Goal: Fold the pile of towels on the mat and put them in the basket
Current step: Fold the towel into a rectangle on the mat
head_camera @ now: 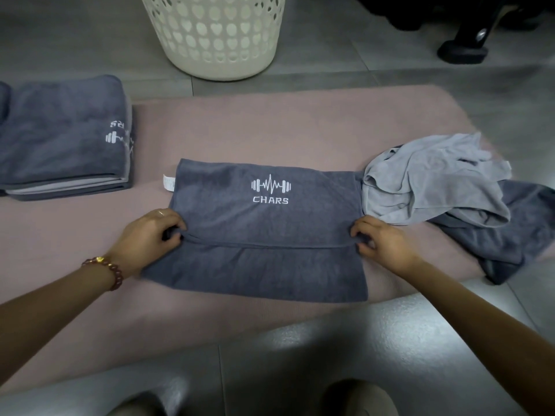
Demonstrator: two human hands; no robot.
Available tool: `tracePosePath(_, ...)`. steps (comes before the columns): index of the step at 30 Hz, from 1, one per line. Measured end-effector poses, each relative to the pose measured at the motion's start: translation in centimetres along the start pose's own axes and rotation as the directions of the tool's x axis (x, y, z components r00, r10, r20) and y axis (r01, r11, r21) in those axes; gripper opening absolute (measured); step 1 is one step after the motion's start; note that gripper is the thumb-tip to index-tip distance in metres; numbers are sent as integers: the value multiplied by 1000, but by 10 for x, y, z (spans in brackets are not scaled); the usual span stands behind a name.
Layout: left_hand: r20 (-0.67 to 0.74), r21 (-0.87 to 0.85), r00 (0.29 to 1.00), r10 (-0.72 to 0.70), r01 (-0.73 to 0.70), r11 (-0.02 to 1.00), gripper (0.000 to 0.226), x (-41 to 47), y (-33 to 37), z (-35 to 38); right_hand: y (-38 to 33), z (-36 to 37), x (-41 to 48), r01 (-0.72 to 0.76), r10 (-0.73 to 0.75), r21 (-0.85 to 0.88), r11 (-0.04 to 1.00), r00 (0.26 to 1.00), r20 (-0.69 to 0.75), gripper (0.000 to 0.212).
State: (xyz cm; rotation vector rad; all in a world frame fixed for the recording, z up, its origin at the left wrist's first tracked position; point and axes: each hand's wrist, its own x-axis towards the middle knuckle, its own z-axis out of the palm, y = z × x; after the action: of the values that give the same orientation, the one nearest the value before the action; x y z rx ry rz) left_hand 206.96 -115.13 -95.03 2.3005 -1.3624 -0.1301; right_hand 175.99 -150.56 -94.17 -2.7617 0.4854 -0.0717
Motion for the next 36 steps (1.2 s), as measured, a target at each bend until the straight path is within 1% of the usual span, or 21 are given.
tracePosePath(3,0,-123,999,-48,48,991,22,4,4,-1,3,1,1,23,-20,-45,999,999,49,36)
tracePosePath(5,-40,-207,990,-135,124,971,36,9,8,-3,4,-2,2,60,-57,-51,997,997,60,35)
tracePosePath(7,-93,-274,974,-206,174,946,30,15,13,-7,5,-7,2,90,-88,-35,995,995,36,27)
tracePosePath(8,-121,-315,966,-228,180,932,25,19,16,-9,6,-10,3,78,-78,-8,997,997,19,22)
tracePosePath(9,-146,-376,956,-253,182,908,22,26,19,-13,6,-14,5,36,-36,29,999,999,-2,20)
tracePosePath(11,-180,-496,939,-293,171,851,30,43,26,-24,4,-24,12,-113,126,173,978,990,-62,21)
tracePosePath(13,-250,-548,909,-334,152,823,39,66,30,-41,-3,-43,31,-217,299,373,902,937,-178,23)
tracePosePath(15,-361,-542,864,-351,112,833,43,91,30,-62,-13,-71,57,-207,411,515,832,854,-320,19)
tracePosePath(16,-409,-535,841,-354,93,840,40,104,33,-75,-17,-87,72,-166,430,558,813,817,-384,17)
tracePosePath(17,-452,-528,822,-347,67,846,32,118,35,-90,-22,-106,88,-124,433,580,805,792,-432,17)
tracePosePath(19,-512,-525,786,-346,32,850,22,143,38,-115,-31,-137,117,-56,439,649,759,780,-446,20)
tracePosePath(20,-546,-528,761,-350,11,849,20,155,43,-131,-37,-155,131,-13,446,698,716,778,-442,22)
tracePosePath(22,-609,-512,722,-329,-40,858,20,181,53,-170,-49,-199,156,24,476,759,651,766,-432,21)
tracePosePath(23,-645,-482,701,-303,-66,873,21,191,60,-191,-56,-221,166,39,480,760,649,754,-448,20)
tracePosePath(25,-716,-401,654,-243,-102,910,21,207,76,-235,-72,-263,181,99,453,729,678,724,-520,20)
tracePosePath(27,-768,-348,608,-204,-128,929,21,217,93,-276,-88,-301,189,156,427,683,713,676,-600,20)
tracePosePath(31,-824,-343,523,-218,-153,927,23,222,126,-329,-111,-357,190,231,370,613,755,621,-691,20)
tracePosePath(33,-852,-334,470,-230,-151,930,23,219,139,-345,-121,-378,184,261,357,574,776,570,-741,20)
tracePosePath(34,-867,-331,441,-232,-162,929,22,215,145,-351,-126,-386,180,273,355,563,780,547,-758,20)
tracePosePath(36,-891,-317,394,-225,-186,930,22,207,155,-359,-135,-400,171,321,342,555,768,527,-778,21)
